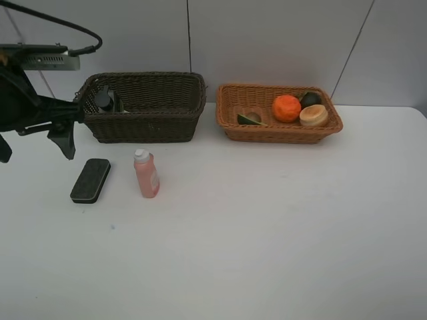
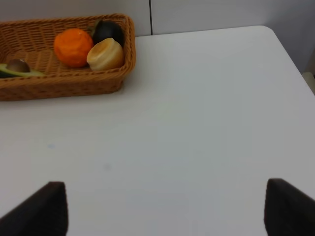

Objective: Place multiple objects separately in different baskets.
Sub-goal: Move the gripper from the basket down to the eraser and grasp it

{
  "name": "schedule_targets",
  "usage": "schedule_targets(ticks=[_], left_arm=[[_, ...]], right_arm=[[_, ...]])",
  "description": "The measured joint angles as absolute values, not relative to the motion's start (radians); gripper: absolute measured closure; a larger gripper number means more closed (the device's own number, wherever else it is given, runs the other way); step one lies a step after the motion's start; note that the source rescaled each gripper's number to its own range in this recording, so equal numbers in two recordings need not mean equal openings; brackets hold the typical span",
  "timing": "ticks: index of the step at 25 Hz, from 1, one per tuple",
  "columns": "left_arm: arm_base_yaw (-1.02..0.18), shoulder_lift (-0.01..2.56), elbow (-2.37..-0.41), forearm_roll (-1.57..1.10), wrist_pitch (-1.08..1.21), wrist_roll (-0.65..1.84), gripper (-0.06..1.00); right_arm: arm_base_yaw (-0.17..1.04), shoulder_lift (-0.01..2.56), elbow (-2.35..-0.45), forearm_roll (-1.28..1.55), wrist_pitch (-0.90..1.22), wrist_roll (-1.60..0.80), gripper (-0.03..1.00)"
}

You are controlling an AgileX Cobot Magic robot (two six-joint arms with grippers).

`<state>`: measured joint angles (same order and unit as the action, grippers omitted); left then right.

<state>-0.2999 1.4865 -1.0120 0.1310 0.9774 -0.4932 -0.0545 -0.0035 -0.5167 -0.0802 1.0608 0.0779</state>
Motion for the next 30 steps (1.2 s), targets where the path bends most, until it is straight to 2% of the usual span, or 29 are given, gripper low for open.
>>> schedule_targets(ticks=[8, 21, 30], left_arm=[[-0.300, 1.526, -0.967, 0.135, 0.846, -0.461, -0.06], [-0.216, 1.834, -0.965, 0.130, 0.596, -0.384, -0.06], [-0.216, 1.947, -1.035, 0.130, 0.558, -0.376, -0.06]], right_arm=[[-0.054, -0.004, -0.517, -0.080, 1.061, 0.078, -0.03], [-0.054, -0.004, -0.517, -0.080, 1.061, 0.078, -0.03], [-0.054, -0.004, -0.517, -0.080, 1.061, 0.078, -0.03]])
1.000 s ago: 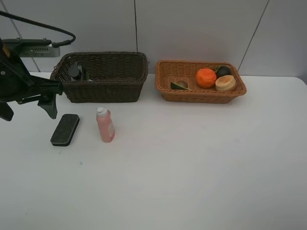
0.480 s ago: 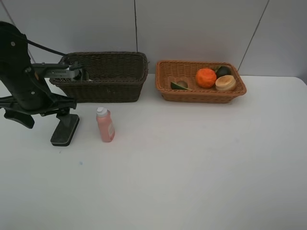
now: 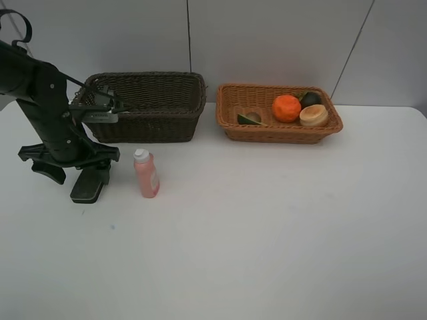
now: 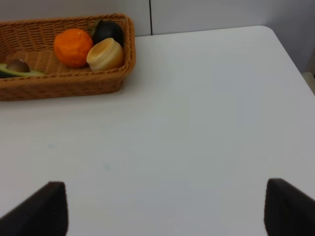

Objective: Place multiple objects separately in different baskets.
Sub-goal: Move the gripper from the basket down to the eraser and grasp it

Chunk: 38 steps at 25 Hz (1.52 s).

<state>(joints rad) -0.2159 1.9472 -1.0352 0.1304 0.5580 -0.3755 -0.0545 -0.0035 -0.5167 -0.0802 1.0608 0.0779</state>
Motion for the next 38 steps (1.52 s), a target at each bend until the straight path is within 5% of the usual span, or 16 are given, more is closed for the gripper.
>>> schedule_targets(ticks=[24, 26, 28, 29, 38], left_arm=[[-0.216, 2.001, -1.050, 0.130, 0.548, -0.360, -0.04], [-0.216, 2.001, -1.050, 0.130, 0.548, -0.360, 0.05], [-0.216, 2.001, -1.050, 0.130, 0.548, -0.364, 0.35], [-0.216, 2.001, -1.050, 0.130, 0.548, -0.367, 0.59], [-0.216, 2.001, -1.054, 0.130, 0.549, -0.376, 0.58]], right_arm=[[-0.054, -0.004, -0.517, -0.080, 1.061, 0.078, -0.03], [-0.054, -0.004, -0.517, -0.080, 1.061, 0.078, -0.03], [-0.054, -0.004, -0.517, -0.080, 1.061, 0.078, -0.03], [-0.054, -0.004, -0.517, -0.080, 1.061, 0.078, -0.03], [-0.054, -0.004, -0.517, -0.080, 1.061, 0.078, -0.03]])
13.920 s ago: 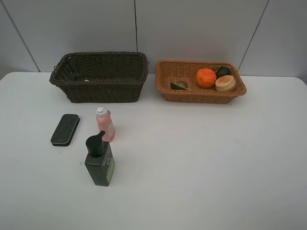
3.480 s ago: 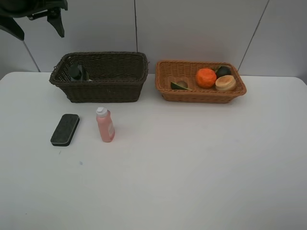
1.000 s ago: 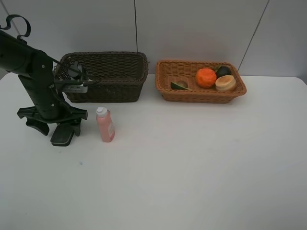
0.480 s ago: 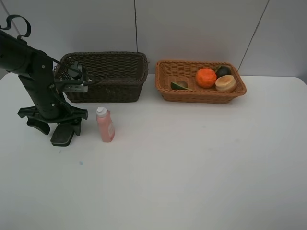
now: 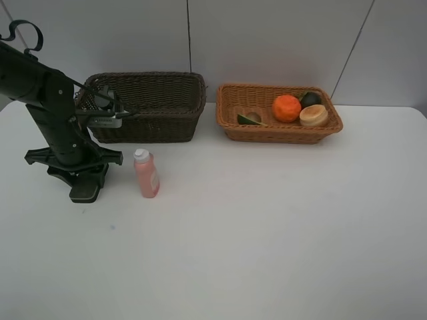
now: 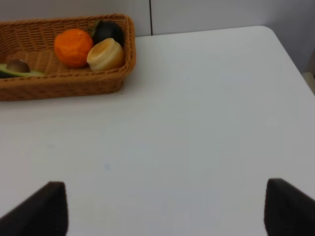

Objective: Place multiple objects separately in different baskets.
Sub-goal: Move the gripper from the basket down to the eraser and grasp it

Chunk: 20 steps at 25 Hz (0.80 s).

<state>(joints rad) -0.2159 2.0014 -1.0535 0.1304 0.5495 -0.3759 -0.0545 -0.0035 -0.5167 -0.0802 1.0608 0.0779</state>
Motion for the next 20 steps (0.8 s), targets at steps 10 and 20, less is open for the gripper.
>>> schedule_targets(ticks=[10, 20], left_arm=[[-0.216, 2.001, -1.054, 0.130, 0.553, -0.377, 0.58], [-0.217, 1.828, -1.054, 0.103, 0.688, -0.377, 0.58]], right_arm=[[-0.054, -0.004, -0.517, -0.080, 1.061, 0.078, -0.03], [-0.054, -0.004, -0.517, -0.080, 1.061, 0.078, -0.03]])
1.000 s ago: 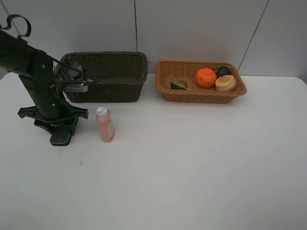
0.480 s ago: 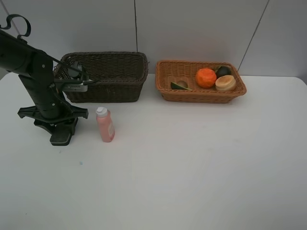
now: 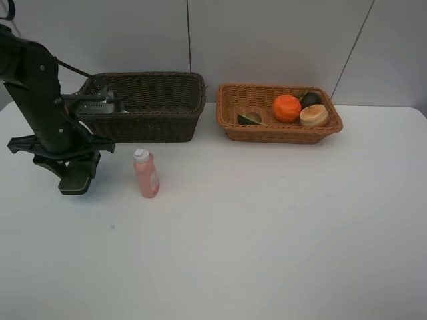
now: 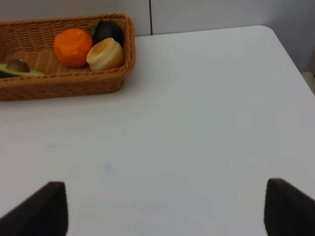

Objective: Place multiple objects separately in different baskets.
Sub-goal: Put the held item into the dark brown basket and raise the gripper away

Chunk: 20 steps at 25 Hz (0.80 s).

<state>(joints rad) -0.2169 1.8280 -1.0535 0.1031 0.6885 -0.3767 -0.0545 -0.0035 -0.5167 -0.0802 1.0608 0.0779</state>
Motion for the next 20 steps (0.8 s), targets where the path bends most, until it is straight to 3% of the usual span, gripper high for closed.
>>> schedule_targets(ticks=[8, 14, 20], left_arm=[[-0.218, 1.541, -1.108, -0.024, 0.776, -0.300, 0.58], [-0.275, 1.537, -1.401, -0.022, 0.817, -0.257, 0.58], [-0.319, 1.750, -1.759, 0.012, 0.869, -0.254, 0.58]], right_arm=[[-0.054, -0.004, -0.517, -0.080, 1.061, 0.078, -0.03], [-0.054, -0.004, -0.517, -0.080, 1.061, 0.078, -0.03], [-0.054, -0.004, -0.517, -0.080, 1.061, 0.078, -0.03]])
